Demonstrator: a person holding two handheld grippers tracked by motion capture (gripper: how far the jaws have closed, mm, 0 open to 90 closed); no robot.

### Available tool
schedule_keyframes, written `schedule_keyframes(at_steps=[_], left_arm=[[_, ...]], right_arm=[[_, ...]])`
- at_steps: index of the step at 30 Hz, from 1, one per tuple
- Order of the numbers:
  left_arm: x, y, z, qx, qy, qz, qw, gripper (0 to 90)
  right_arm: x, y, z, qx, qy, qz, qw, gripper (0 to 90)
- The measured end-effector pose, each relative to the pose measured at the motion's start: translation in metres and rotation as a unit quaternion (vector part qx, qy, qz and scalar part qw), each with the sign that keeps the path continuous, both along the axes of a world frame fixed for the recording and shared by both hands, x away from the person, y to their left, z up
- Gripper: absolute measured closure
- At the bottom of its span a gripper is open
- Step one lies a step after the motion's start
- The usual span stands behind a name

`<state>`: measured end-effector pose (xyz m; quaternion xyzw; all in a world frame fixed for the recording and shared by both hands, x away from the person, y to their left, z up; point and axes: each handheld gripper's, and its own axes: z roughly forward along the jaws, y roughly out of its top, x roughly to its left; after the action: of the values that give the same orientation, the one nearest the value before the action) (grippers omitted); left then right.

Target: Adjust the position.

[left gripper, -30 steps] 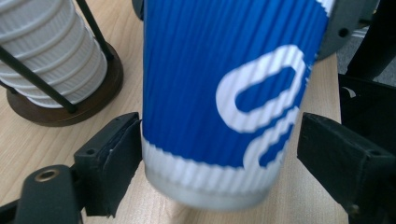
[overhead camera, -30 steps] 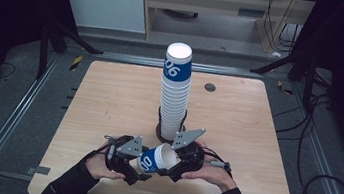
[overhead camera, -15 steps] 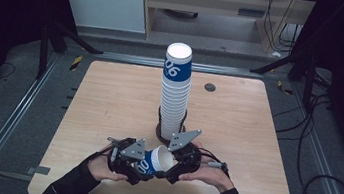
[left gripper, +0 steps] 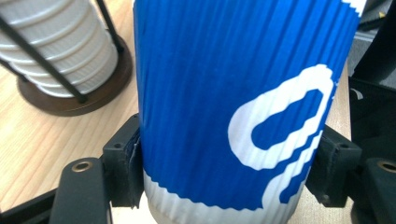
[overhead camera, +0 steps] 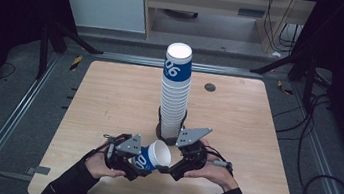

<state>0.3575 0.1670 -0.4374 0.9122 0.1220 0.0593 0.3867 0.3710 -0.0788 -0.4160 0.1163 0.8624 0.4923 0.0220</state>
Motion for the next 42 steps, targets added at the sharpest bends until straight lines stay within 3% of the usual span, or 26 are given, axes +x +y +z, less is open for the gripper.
schedule_keyframes(at_steps=[6,10,17,22,30,42], left_arm=[[0.003,0.012,0.008,-0.046,-0.005,0.024,0.9986,26.8],[0.004,0.016,0.012,-0.075,-0.01,0.037,0.9964,26.8],[0.0,0.011,0.013,-0.115,-0.012,0.041,0.9925,26.8],[-0.008,0.001,0.016,-0.125,-0.024,0.034,0.9913,26.8],[-0.013,-0.012,0.012,-0.118,-0.022,0.023,0.9925,26.9],[-0.013,-0.012,0.011,-0.119,-0.024,0.023,0.9923,26.8]], right_arm=[[0.004,-0.015,0.009,0.032,-0.001,-0.025,0.9992,6.7],[0.005,-0.019,0.011,0.06,0.009,-0.023,0.9979,6.9],[0.004,-0.01,0.007,0.069,0.016,-0.018,0.9973,7.0],[0.003,-0.004,0.005,0.079,0.023,-0.008,0.9965,7.1],[0.001,0.002,0.003,0.092,0.028,0.005,0.9954,10.4],[0.0,0.004,0.001,0.102,0.036,0.016,0.994,18.3]])
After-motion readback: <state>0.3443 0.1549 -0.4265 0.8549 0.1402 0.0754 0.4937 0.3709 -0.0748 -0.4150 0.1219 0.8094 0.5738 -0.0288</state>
